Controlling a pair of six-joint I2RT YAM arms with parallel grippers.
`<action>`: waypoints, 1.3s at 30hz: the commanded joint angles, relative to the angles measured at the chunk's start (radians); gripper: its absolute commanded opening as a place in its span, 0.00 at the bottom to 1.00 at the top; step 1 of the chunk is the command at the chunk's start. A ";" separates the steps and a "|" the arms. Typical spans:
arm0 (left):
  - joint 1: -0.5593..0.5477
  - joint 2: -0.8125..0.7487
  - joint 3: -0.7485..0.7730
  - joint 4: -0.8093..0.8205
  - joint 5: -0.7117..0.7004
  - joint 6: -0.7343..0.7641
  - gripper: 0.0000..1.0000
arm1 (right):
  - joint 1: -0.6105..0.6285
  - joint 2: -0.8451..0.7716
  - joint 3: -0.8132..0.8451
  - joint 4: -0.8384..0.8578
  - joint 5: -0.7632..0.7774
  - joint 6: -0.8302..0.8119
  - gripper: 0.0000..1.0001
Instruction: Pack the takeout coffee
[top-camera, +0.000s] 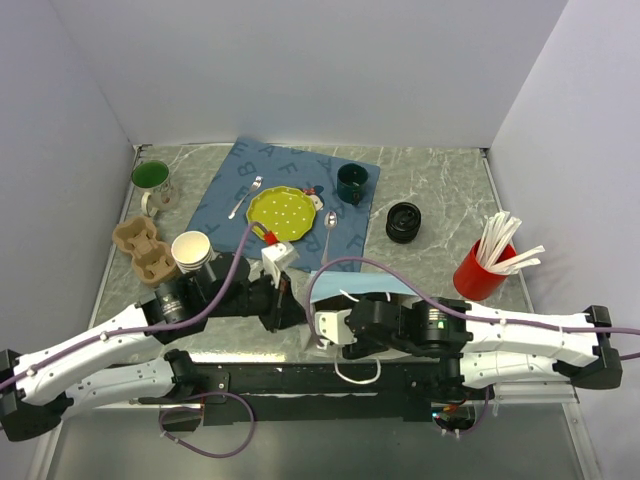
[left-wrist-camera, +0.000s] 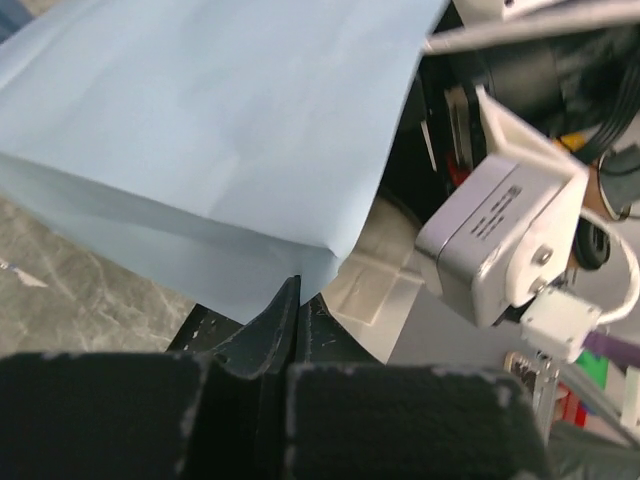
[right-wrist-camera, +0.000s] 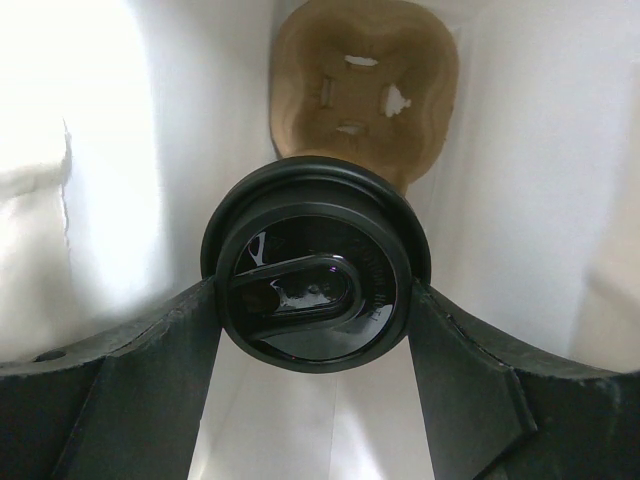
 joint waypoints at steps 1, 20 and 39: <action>-0.059 0.031 -0.016 0.083 -0.022 0.083 0.01 | 0.008 -0.049 0.010 -0.027 0.028 -0.067 0.20; -0.072 0.060 0.030 0.094 -0.030 0.080 0.01 | 0.000 -0.135 -0.142 -0.015 0.100 -0.087 0.19; -0.072 0.057 0.018 0.121 0.010 0.010 0.01 | -0.064 -0.215 -0.200 0.019 0.120 -0.150 0.20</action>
